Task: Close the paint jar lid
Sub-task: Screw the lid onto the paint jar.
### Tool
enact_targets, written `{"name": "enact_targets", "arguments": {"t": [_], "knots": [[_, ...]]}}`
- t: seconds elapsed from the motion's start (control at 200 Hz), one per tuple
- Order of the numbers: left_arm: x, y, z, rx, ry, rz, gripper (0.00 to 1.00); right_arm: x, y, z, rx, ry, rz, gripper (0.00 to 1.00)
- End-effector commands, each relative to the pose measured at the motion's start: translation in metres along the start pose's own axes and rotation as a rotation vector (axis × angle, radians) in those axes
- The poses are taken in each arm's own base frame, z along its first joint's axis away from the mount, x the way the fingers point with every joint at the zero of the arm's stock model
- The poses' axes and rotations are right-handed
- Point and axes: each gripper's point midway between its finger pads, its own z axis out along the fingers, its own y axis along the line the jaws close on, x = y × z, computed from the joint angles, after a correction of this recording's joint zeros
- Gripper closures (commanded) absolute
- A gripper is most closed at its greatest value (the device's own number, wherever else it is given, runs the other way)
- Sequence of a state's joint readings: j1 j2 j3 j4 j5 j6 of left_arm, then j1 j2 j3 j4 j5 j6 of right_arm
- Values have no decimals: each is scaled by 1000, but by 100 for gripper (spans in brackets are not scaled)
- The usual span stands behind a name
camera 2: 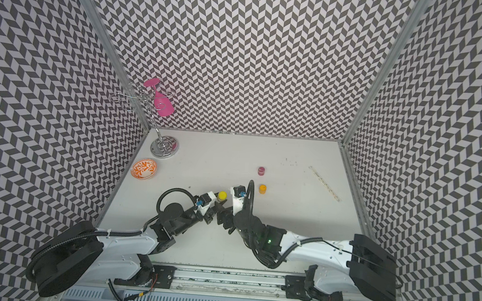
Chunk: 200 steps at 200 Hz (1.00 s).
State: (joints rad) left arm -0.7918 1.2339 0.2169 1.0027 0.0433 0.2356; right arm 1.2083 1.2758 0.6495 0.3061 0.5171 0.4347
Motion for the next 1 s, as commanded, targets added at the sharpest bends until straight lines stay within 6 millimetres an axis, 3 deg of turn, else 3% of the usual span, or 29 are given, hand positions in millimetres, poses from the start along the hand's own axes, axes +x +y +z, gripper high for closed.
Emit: {"name": "enact_targets", "arguments": {"t": [0.0, 0.22, 0.381, 0.536, 0.611, 0.696, 0.776, 0.871, 0.996], "knots": [[-47, 13, 8, -42, -152, 4, 78, 30, -14, -9, 36, 107, -60, 17], [-47, 12, 7, -15, -176, -40, 78, 33, -47, -34, 124, 93, -7, 15], [-54, -8, 1, 116, -230, -19, 77, -2, -73, -48, 105, -3, -7, 12], [-63, -33, -11, 266, -286, 44, 76, -50, -90, -60, 10, -136, -92, 11], [-65, -52, -22, 388, -326, 70, 76, -66, -77, -73, -84, -210, -189, 11], [-67, -71, -35, 520, -375, 82, 76, -73, -47, -92, -252, -272, -308, 12], [-68, -84, -42, 620, -393, 78, 75, -67, -17, -113, -445, -307, -415, 15], [-68, -92, -45, 690, -397, 69, 75, -58, 6, -136, -618, -346, -482, 17], [-70, -98, -49, 754, -405, 54, 75, -47, 16, -136, -689, -318, -518, 19]]}}
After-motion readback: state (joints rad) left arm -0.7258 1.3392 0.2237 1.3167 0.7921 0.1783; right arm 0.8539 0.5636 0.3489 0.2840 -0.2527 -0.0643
